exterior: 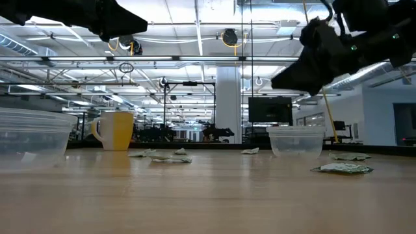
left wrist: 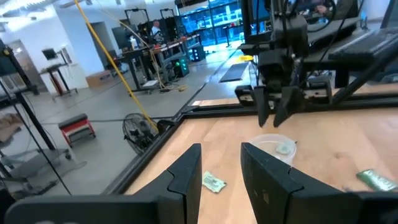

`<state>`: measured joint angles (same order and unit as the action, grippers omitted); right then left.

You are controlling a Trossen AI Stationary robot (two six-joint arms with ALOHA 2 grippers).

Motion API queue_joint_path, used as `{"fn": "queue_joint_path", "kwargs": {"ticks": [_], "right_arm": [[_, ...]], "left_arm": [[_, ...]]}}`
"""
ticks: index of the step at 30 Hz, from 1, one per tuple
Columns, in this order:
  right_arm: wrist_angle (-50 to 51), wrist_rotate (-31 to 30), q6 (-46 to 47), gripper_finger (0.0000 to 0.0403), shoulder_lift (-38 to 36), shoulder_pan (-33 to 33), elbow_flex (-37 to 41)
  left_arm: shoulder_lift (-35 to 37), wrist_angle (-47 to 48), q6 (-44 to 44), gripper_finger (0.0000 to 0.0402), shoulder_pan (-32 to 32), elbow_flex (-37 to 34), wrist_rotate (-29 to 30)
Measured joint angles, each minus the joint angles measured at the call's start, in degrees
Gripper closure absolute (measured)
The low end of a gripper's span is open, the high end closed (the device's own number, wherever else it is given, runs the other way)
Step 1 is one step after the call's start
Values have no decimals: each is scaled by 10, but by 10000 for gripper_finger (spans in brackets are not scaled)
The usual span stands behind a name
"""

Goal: Pick and place Stevia / Truvia into bins
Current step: Put the stevia packet into the left transparent container

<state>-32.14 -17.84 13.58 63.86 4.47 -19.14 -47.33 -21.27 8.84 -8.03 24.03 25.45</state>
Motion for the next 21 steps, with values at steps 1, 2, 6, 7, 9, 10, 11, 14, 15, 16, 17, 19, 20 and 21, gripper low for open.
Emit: {"fn": "queue_joint_path", "kwargs": {"ticks": [1,2,6,7,9,10,11,14,15,16,17,19,20,21], "right_arm": [[-14,0,0,292,0,0,0],[-25,1,3,293,0,0,0],[-36,1,7,296,0,0,0],[-36,1,1,295,0,0,0],[-37,1,-13,296,0,0,0],[-37,1,-18,296,0,0,0],[-37,1,-22,296,0,0,0],[-42,1,-23,296,0,0,0],[-42,1,-23,296,0,0,0],[-41,1,-23,296,0,0,0],[-41,1,-23,297,0,0,0],[-41,1,-23,298,0,0,0],[-41,1,-23,298,0,0,0],[-41,1,-23,298,0,0,0]], "left_arm": [[0,0,-18,284,0,0,0],[0,0,-39,284,0,0,0],[0,10,-93,284,0,0,0],[0,16,-94,284,0,0,-1],[0,33,-90,284,0,0,-1],[0,44,-91,284,0,0,-1],[0,60,-99,284,2,0,-1],[0,148,-158,284,9,0,-13],[-1,183,-188,284,12,0,-17],[-5,211,-221,284,16,0,-20],[-12,232,-255,284,19,0,-20],[-27,269,-299,284,24,0,-25],[-38,274,-309,284,27,0,-33],[-52,273,-314,284,30,0,-40]]}}
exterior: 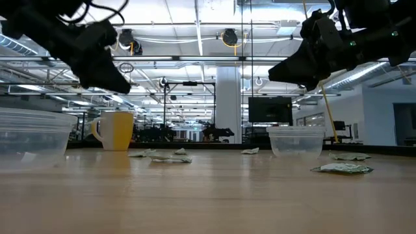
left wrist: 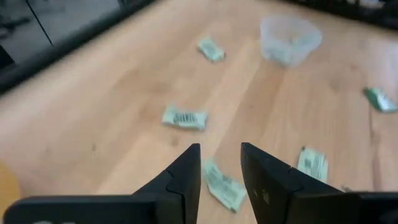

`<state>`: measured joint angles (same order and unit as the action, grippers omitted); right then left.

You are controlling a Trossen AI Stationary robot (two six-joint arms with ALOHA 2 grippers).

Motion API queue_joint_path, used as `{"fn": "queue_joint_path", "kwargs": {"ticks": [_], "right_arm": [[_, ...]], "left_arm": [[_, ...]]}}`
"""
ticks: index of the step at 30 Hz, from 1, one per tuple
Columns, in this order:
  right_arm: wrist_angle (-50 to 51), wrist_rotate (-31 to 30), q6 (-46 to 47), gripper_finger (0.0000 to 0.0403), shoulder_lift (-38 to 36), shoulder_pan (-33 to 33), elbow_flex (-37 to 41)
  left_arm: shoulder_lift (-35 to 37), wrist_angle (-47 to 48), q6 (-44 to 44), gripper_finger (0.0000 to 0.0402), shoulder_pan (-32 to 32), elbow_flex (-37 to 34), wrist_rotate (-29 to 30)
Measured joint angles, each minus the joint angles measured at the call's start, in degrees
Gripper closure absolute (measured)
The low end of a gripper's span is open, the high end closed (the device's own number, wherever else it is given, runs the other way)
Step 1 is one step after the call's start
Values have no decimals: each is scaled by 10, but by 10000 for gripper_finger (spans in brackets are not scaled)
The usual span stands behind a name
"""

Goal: Pick and place Stevia / Truvia into bins
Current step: Put the stevia packet into the left transparent container

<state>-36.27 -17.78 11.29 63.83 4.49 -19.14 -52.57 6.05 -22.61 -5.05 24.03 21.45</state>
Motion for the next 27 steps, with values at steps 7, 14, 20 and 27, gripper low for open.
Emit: {"fn": "queue_joint_path", "kwargs": {"ticks": [7,14,20,27], "right_arm": [[0,0,19,298,0,0,0],[1,0,19,298,0,0,0],[1,-1,14,298,0,0,0],[1,-1,13,298,0,0,0]], "left_arm": [[-135,-66,3,284,23,0,-57],[-231,-134,26,284,68,8,-99],[-282,-119,44,284,102,48,-115],[-328,-120,64,284,111,74,-114]]}}
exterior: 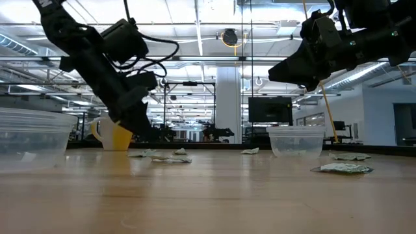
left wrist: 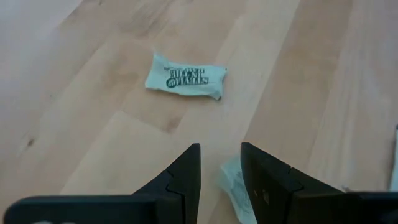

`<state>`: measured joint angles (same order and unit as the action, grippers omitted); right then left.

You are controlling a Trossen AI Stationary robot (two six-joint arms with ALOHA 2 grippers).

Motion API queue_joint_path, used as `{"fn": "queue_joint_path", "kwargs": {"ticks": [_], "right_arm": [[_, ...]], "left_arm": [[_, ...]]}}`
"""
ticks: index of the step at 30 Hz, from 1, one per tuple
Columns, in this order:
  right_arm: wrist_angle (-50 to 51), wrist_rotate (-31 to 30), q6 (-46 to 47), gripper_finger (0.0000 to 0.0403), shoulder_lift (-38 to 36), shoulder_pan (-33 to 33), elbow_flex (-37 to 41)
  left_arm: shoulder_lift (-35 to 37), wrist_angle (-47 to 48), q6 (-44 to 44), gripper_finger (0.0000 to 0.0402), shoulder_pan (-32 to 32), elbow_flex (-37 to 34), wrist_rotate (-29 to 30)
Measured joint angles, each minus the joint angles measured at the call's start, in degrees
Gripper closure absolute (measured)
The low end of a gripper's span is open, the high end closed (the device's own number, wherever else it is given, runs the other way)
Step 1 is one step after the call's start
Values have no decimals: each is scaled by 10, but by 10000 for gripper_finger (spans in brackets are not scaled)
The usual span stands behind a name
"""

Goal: Pick and place Stevia / Truvia into bins
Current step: Put the stevia packet into the left transparent container

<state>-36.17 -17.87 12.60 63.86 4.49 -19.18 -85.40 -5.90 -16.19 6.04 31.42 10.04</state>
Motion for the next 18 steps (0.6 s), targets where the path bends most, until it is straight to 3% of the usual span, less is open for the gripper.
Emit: {"fn": "queue_joint_path", "kwargs": {"ticks": [9,14,18], "right_arm": [[28,0,2,298,0,0,0],[27,0,2,298,0,1,0],[27,0,2,298,0,1,0]], "left_arm": [[-44,-5,-6,284,0,0,5],[-45,1,-4,286,0,0,38],[-45,-1,7,320,0,0,40]]}}
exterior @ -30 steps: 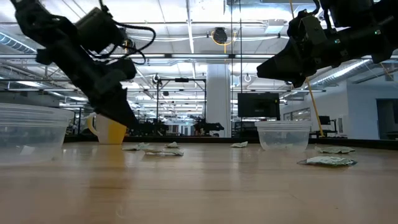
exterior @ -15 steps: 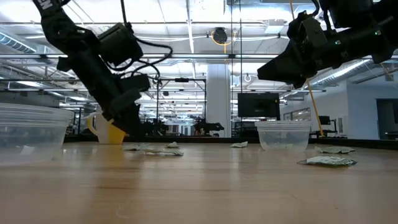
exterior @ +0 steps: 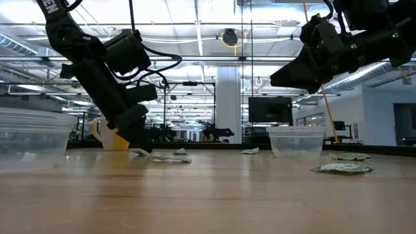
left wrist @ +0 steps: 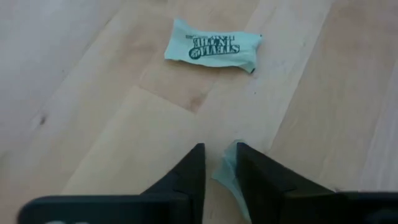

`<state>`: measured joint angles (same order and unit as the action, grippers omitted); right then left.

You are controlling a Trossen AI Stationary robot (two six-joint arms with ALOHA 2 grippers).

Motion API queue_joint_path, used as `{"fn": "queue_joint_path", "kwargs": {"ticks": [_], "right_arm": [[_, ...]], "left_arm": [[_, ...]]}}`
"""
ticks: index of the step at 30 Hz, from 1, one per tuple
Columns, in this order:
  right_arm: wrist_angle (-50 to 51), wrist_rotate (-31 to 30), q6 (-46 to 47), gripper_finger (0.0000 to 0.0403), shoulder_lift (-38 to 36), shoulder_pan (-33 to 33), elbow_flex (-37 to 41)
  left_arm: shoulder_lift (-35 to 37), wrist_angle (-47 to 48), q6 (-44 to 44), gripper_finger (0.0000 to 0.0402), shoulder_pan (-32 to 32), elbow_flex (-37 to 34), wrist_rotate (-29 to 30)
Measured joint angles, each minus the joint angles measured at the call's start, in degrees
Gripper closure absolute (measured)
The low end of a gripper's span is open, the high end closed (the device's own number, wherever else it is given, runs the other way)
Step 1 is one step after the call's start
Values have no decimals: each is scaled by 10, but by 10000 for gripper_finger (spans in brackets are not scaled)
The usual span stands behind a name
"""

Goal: Pick and place Stevia / Truvia into bins
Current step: Put the stevia packet into the left transparent container

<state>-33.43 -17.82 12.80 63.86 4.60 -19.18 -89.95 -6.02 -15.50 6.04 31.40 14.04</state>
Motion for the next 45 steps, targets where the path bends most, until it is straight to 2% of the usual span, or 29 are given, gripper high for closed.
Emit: {"fn": "queue_joint_path", "kwargs": {"ticks": [5,11,15,22,27,32,37,41,45], "right_arm": [[1,0,0,298,0,0,0],[3,0,0,298,0,0,0],[10,0,0,298,0,0,0],[25,0,2,298,0,0,0],[32,1,2,298,0,0,0],[37,1,2,298,0,0,0],[35,1,2,298,0,0,0],[32,2,2,298,0,0,0],[29,2,2,298,0,0,0]], "left_arm": [[0,-2,0,392,-2,0,0],[20,-25,3,397,-28,5,-1],[68,-17,3,395,-64,16,-2],[199,117,-24,395,-176,54,-5],[250,139,-104,396,-283,60,-3],[227,177,-188,398,-382,57,64],[172,210,-249,397,-433,56,134],[134,224,-308,395,-441,56,134],[109,227,-341,391,-442,56,106]]}}
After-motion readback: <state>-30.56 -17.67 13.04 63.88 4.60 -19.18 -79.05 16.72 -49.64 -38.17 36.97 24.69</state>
